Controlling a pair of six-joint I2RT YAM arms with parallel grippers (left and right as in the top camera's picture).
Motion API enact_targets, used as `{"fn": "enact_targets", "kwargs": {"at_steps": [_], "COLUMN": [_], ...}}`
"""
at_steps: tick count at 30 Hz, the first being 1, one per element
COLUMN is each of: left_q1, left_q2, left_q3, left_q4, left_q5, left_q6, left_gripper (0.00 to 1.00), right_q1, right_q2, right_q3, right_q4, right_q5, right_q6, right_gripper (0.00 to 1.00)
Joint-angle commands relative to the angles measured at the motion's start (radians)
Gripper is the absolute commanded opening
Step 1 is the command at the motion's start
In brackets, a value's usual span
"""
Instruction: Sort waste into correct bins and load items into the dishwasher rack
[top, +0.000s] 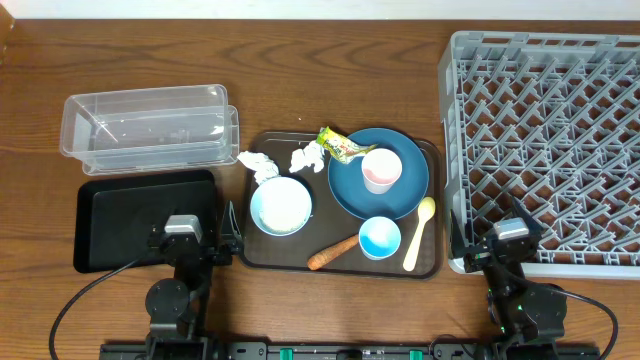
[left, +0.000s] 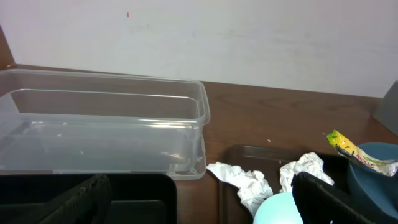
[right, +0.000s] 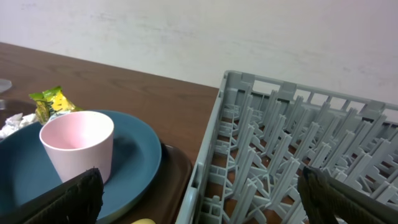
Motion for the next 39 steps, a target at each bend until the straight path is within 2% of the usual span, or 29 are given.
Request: {"fn": "enact_targets", "kwargs": {"at_steps": [1, 12, 18, 22, 27, 33, 36, 39], "left_q1": [-0.001, -0.001, -0.001, 0.000, -0.001, -0.001, 0.000, 0.000], "left_q2": [0.000, 0.050, 0.228, 0.399, 0.631, 0.906, 1.004, 1.055], "left_q3": [-0.010, 0.062, 0.223, 0.392, 0.636, 0.968, 1.103, 1.159], "left_q4": [-0.037, -0.057, -0.211, -0.309, -0.489, -0.830, -0.978, -1.047], "left_q5": [-0.009, 0.040, 0.060, 0.106, 0.166, 0.243, 0.242, 0.243], "left_q6": [0.000, -0.112, -0.146, -0.146, -0.146, -0.146, -0.146, -0.146], "left_gripper": [0.95, 0.95, 0.95, 0.95, 0.95, 0.95, 0.95, 0.95], "right_q1": [0.011, 0.011, 0.011, 0.011, 0.011, 0.011, 0.011, 0.011], "right_q2": [-0.006, 0.011, 0.117, 0.260, 0.466, 0.710, 0.800, 0.847], "right_q3": [-0.002, 0.056, 0.195, 0.320, 0.500, 0.740, 0.855, 0.918], "right_q4": [0.008, -0.030, -0.146, -0.193, -0.319, -0.528, -0.631, -0.685], "right_q5": [-0.008, 0.091, 0.117, 0.116, 0.115, 0.088, 0.087, 0.082], "right_q6": [-0.004, 0.057, 0.061, 0.061, 0.061, 0.060, 0.061, 0.061], "right_gripper": [0.99, 0.99, 0.99, 0.99, 0.99, 0.99, 0.99, 0.99]}}
